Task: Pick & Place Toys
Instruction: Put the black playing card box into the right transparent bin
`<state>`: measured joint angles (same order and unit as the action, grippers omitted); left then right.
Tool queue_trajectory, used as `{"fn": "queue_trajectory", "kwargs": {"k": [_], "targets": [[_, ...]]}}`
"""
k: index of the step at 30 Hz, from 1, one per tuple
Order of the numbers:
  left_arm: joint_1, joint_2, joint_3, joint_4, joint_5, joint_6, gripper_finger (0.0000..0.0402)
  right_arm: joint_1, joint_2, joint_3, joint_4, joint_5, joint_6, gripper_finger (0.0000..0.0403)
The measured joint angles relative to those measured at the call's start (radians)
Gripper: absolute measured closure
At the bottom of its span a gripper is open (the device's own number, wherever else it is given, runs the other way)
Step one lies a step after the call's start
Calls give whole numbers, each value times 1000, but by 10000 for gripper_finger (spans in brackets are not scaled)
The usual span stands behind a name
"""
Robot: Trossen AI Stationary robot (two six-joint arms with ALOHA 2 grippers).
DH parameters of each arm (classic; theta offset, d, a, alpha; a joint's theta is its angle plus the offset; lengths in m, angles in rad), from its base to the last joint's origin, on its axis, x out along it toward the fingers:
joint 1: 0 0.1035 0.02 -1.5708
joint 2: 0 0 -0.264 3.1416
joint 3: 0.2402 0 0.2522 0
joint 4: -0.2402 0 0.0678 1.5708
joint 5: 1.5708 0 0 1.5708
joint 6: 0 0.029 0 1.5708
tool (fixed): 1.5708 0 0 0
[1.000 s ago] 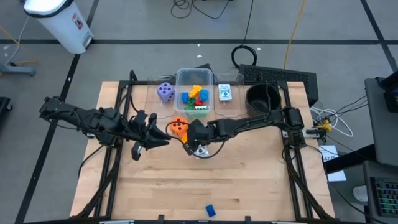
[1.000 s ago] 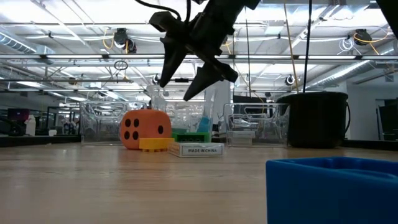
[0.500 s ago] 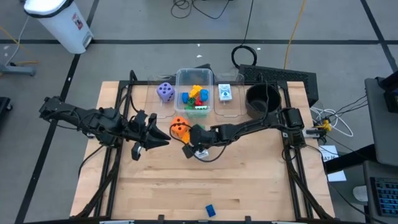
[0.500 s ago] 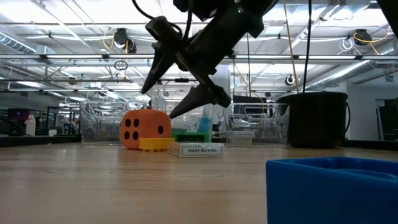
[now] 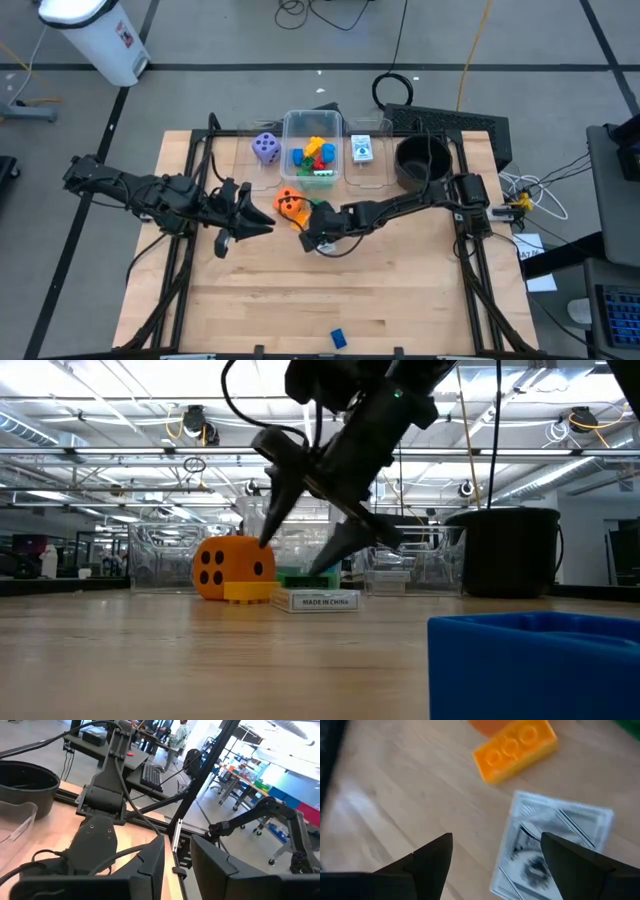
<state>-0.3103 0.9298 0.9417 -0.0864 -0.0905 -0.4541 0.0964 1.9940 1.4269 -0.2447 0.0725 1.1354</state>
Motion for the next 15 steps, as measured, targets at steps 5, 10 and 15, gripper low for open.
{"fn": "queue_trajectory", "kwargs": {"k": [5,10,15], "targets": [[0,0,0,0,-24,4,304,15,0,0,-131,8,8,109],[0,0,0,0,-25,5,304,17,-5,4,-297,41,12,109],[0,11,0,2,-26,12,304,17,-21,2,-435,49,-12,109]]}}
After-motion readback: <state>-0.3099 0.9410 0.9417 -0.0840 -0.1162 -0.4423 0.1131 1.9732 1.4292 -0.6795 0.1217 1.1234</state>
